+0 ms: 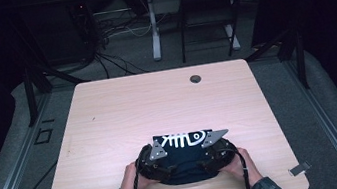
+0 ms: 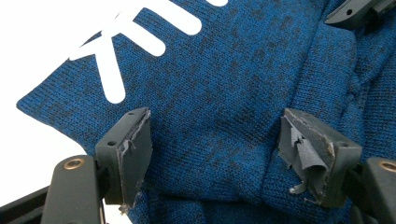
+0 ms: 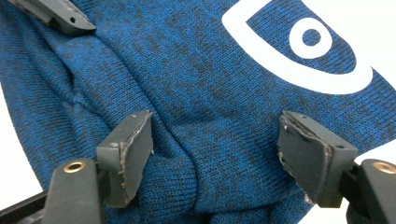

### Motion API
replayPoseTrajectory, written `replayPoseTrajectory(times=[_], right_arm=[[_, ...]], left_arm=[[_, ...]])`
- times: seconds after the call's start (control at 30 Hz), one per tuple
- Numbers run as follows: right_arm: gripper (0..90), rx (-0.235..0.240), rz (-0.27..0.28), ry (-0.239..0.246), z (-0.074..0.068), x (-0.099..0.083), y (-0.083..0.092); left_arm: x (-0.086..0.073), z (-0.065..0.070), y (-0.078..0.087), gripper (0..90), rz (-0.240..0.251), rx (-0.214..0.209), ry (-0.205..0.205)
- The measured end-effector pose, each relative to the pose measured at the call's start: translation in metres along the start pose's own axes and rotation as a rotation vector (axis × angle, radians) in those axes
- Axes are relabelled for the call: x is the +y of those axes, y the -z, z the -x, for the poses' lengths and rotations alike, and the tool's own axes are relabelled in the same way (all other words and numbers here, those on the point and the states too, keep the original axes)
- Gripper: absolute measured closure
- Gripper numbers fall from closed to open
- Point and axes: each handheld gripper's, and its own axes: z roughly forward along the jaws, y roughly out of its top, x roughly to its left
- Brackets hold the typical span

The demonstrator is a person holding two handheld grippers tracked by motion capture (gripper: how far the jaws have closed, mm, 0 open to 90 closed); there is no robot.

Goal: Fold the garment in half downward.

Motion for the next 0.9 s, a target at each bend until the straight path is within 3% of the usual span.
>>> replayPoseTrajectory(times=[0.23,0.3,0.43,0.57,0.9], right_arm=[[22.7,-0.012,0.014,-0.004,0.002,0.000,-0.001],[19.4,0.002,0.028,-0.018,0.003,0.000,-0.001],[11.9,-0.011,0.035,-0.013,0.002,0.002,0.004],[7.1,-0.023,0.063,-0.023,0.000,0.004,0.010],[3.0,-0.069,0.163,-0.056,0.001,0.001,0.053]], left_arm=[[-0.003,0.001,-0.001,24.4,0.035,0.011,-0.004],[-0.003,0.001,0.000,22.5,0.039,0.012,-0.002],[0.000,-0.002,0.004,15.4,0.053,0.019,-0.001],[0.002,-0.004,0.011,14.3,0.073,0.022,0.008],[-0.001,-0.013,0.041,8.1,0.125,0.097,0.033]])
